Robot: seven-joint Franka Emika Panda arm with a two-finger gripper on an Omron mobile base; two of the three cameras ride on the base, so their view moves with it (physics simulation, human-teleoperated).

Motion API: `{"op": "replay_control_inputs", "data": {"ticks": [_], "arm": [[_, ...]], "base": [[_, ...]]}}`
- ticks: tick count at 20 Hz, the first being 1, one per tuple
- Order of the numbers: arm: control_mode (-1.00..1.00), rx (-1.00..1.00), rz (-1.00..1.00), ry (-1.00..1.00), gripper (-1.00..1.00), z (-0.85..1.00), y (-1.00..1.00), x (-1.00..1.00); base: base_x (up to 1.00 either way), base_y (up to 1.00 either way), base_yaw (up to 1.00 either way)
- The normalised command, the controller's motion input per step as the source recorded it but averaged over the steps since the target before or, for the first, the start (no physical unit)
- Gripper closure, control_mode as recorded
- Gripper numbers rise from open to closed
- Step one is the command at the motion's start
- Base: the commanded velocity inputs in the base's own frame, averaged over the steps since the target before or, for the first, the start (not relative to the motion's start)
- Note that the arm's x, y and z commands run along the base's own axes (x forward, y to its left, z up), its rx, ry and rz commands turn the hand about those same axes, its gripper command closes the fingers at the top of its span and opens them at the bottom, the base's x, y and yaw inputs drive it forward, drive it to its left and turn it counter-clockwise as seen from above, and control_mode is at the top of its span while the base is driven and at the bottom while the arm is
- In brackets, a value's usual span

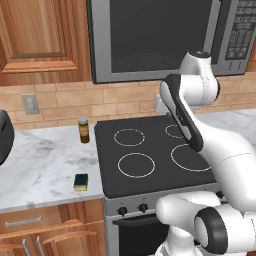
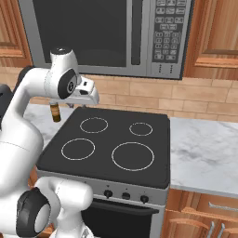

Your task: Place the sponge inside the microwave to prepare for sanitizing.

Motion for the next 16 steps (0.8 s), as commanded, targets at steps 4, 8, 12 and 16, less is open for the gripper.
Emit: {"op": "replay_control_inputs", "data": {"ticks": [4,8,12,16], "arm": [[-1.00,0.00,0.00,-0.02,-1.00,0.00,0.00,-0.25],[-1.00,-0.04,-0.17,-0.03,-1.00,0.14,-0.42,-0.43],[-1.00,0.00,-0.17,-0.20,-1.00,0.70,-0.76,-0.14],[-1.00,0.03,-0.10,-0.27,-1.00,0.99,-0.76,0.00]], "base": [[0.00,0.00,0.00],[0.00,0.00,0.00],[0.00,0.00,0.00],[0.00,0.00,0.00]]}}
